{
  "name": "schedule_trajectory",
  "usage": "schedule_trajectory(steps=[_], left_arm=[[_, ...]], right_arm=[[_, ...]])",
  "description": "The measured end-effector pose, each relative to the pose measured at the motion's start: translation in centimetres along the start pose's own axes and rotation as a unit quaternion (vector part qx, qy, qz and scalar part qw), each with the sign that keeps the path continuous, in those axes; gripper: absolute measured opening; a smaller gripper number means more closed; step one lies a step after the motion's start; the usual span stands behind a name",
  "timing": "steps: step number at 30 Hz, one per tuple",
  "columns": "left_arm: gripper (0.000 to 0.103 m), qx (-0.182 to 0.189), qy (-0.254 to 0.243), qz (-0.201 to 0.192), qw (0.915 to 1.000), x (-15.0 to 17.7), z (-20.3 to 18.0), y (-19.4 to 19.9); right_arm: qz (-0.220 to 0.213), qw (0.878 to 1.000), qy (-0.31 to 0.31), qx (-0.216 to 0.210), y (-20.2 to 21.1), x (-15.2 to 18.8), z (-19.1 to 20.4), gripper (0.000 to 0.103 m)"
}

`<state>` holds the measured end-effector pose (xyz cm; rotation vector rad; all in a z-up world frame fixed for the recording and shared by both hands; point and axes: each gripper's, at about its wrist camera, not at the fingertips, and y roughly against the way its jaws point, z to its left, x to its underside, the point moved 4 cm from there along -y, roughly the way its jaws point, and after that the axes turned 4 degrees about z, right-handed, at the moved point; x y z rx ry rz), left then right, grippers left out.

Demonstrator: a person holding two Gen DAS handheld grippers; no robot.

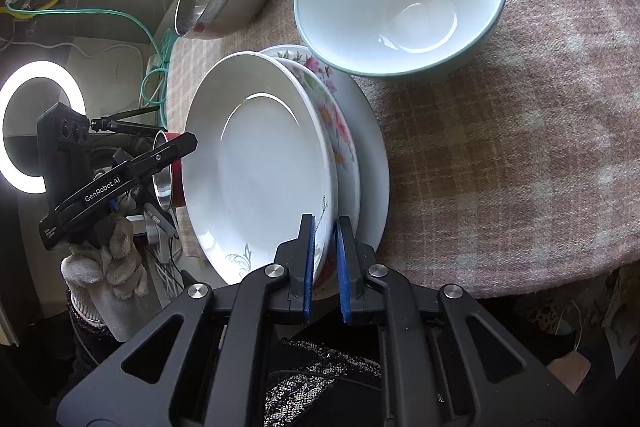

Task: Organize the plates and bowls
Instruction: 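Lower the white plate onto the stacked flowered plates with the left gripper, then open the left gripper to release the white plate on the stack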

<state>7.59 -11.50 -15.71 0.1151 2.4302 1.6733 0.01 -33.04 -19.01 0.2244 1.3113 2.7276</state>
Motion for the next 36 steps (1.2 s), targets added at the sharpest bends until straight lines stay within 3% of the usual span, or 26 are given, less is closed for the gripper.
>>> schedule_trajectory(steps=[5,8,23,26,36], left_arm=[[0.018,-0.002,-0.003,0.002,1.0,0.0,-0.1,-0.1],[0.018,-0.004,-0.007,0.005,1.0,0.1,-0.2,-0.2],[0.018,-0.011,-0.018,0.017,0.9996,0.5,-0.3,-0.7],[0.018,-0.014,-0.02,0.017,0.9995,0.5,-0.5,-0.8],[0.018,-0.011,-0.019,0.016,0.9996,0.5,-0.2,-0.8]], right_arm=[[0.0,1.0,-0.001,-0.002,0.3,-0.1,-0.2,0.014],[0.004,1.0,0.005,-0.003,0.4,0.0,0.1,0.021],[0.014,0.998,0.05,0.045,0.2,0.0,1.9,0.036],[0.012,0.996,0.061,0.066,0.1,0.0,2.2,0.038],[0.013,0.995,0.071,0.072,-0.2,-0.1,2.4,0.038]])
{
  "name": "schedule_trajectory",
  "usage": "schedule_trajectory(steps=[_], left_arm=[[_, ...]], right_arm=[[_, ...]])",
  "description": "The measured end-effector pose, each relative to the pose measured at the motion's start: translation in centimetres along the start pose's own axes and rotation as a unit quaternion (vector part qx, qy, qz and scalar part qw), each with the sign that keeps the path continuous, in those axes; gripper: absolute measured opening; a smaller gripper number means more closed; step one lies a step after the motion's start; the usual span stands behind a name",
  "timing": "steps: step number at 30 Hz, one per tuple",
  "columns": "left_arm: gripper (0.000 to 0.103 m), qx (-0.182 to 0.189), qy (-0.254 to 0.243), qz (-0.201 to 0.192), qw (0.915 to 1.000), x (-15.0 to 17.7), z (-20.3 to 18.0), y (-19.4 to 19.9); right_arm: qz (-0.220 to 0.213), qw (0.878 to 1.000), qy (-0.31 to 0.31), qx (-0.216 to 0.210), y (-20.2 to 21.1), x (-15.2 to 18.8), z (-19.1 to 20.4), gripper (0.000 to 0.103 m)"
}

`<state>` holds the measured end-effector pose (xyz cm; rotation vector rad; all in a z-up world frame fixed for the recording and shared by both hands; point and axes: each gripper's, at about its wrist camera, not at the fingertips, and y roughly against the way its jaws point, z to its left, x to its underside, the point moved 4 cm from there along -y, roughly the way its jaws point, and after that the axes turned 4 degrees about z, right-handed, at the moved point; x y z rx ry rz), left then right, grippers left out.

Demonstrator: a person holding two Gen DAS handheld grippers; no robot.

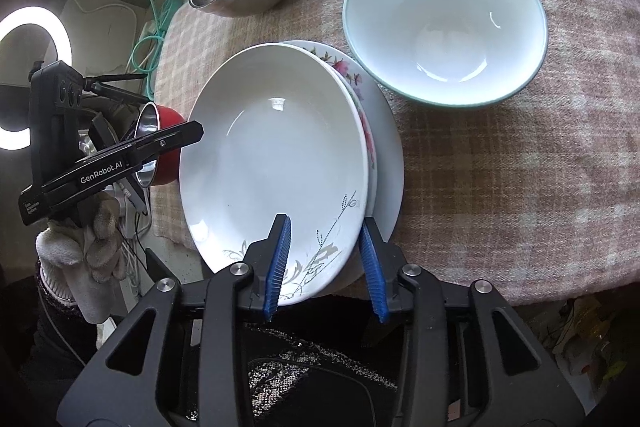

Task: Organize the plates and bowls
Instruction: 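Open the left gripper to release the white plate on the stack, then move the left gripper to the large steel bowl and grasp its rim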

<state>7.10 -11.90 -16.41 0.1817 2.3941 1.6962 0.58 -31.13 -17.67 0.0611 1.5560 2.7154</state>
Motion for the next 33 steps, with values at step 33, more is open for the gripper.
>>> schedule_trajectory(steps=[33], left_arm=[[0.041,0.063,0.109,-0.116,0.9852,-9.1,5.0,5.8]], right_arm=[[-0.16,0.987,0.013,-0.021,8.6,-12.9,2.5,0.06]])
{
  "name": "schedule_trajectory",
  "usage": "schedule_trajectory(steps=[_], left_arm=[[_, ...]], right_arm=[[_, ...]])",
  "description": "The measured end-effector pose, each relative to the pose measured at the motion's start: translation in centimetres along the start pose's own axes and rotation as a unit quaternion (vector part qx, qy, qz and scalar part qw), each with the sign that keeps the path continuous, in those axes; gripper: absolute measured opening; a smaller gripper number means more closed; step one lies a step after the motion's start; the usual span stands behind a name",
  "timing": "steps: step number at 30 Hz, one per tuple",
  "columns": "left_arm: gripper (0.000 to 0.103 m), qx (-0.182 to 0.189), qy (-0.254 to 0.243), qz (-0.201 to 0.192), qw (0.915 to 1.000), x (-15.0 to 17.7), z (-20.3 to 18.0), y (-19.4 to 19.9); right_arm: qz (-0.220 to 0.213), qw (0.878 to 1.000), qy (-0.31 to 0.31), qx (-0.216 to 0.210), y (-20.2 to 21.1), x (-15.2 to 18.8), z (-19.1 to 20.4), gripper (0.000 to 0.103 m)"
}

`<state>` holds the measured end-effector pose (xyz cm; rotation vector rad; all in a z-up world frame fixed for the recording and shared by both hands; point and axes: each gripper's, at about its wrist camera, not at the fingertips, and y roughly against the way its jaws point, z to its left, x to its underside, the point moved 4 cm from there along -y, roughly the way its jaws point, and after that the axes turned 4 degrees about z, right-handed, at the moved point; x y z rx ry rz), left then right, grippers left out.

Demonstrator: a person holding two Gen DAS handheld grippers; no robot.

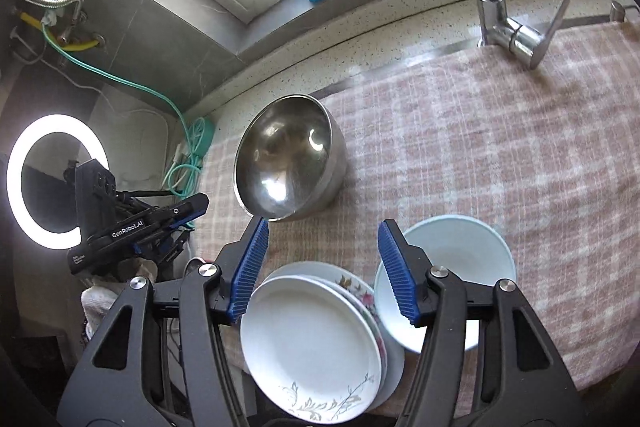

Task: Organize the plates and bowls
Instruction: 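Move the left gripper to the large steel bowl and grasp its rim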

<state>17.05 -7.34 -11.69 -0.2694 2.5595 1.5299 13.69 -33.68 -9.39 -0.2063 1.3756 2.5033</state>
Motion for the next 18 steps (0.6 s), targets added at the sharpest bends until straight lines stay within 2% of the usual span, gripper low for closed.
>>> schedule_trajectory(steps=[3,11,18], left_arm=[[0.041,-0.013,0.005,0.002,0.9999,-1.1,0.4,-1.1],[0.041,-0.017,0.004,0.011,0.9998,-2.3,0.3,-2.6],[0.041,-0.015,0.003,0.026,0.9996,-2.8,0.4,-3.9]], right_arm=[[0.012,1.0,0.004,0.01,-2.0,-1.4,0.3,0.06],[0.029,0.998,0.018,0.048,-6.1,-3.6,0.7,0.059],[0.056,0.997,0.011,0.048,-8.5,-4.2,0.1,0.038]])
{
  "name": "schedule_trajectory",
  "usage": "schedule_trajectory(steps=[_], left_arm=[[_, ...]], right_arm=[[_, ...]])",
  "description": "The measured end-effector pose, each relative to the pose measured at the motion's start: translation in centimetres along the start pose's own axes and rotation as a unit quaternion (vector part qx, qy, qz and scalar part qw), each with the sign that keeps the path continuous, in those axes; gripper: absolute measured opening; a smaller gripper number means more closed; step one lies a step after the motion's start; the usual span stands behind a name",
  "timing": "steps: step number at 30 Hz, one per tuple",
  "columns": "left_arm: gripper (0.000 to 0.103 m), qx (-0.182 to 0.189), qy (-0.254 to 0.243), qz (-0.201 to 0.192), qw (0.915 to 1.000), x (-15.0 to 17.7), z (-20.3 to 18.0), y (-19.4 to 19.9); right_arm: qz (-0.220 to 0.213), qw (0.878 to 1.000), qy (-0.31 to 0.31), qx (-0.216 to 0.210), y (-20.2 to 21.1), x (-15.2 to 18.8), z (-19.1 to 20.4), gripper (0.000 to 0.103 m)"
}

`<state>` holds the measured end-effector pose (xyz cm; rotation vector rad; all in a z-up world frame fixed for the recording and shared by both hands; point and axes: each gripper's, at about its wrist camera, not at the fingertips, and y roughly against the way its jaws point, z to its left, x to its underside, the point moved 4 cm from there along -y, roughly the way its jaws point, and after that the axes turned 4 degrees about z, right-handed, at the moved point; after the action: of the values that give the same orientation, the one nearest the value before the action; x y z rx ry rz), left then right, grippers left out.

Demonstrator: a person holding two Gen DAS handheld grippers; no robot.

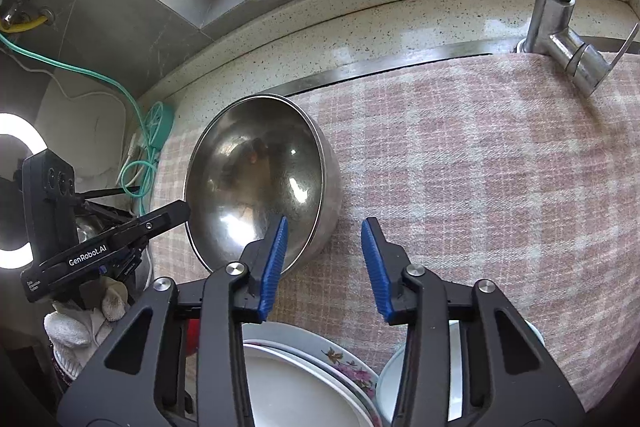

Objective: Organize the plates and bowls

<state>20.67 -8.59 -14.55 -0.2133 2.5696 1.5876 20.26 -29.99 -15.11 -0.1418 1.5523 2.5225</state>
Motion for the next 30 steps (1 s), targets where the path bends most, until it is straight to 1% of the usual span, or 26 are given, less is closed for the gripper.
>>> schedule_trajectory(steps=[2,3,5,7,8,9,10,12,16,23,30], left_arm=[[0.041,0.003,-0.001,0.004,1.0,0.0,0.0,-0.4],[0.038,0.003,-0.004,0.005,1.0,0.0,-0.1,-0.5],[0.038,0.001,-0.009,0.006,0.9999,0.1,-0.3,-0.6],[0.032,0.001,-0.015,0.007,0.9999,0.1,-0.6,-0.7],[0.024,-0.001,-0.017,0.007,0.9998,0.0,-0.7,-0.7],[0.02,-0.004,-0.019,0.005,0.9998,0.0,-0.7,-0.8],[0.019,-0.006,-0.021,0.005,0.9998,0.0,-0.8,-0.8],[0.019,-0.007,-0.024,0.007,0.9997,0.0,-0.9,-1.0],[0.019,-0.012,-0.029,0.007,0.9995,0.1,-1.0,-1.1],[0.019,-0.008,-0.02,0.003,0.9998,0.7,-0.6,0.1],[0.019,-0.015,-0.014,-0.01,0.9997,2.5,1.0,2.3]], right_arm=[[0.007,1.0,0.0,0.004,-0.4,0.1,0.0,0.036],[0.009,1.0,0.0,0.003,-0.6,0.1,0.1,0.035],[0.012,1.0,0.002,0.003,-0.9,0.0,0.2,0.03],[0.013,1.0,0.005,0.005,-1.1,0.0,0.4,0.028],[0.013,1.0,0.005,0.008,-1.2,0.0,0.5,0.027],[0.013,1.0,0.007,0.01,-1.3,-0.1,0.6,0.024],[0.014,1.0,0.01,0.011,-1.5,-0.1,0.6,0.019],[0.018,1.0,0.014,0.012,-1.8,0.0,0.9,0.014],[0.015,0.999,0.027,0.029,-2.2,-0.1,1.7,0.014],[0.015,0.999,0.029,0.014,-1.5,0.4,2.7,0.014],[0.023,0.998,0.061,0.003,-1.8,1.8,5.6,0.015]])
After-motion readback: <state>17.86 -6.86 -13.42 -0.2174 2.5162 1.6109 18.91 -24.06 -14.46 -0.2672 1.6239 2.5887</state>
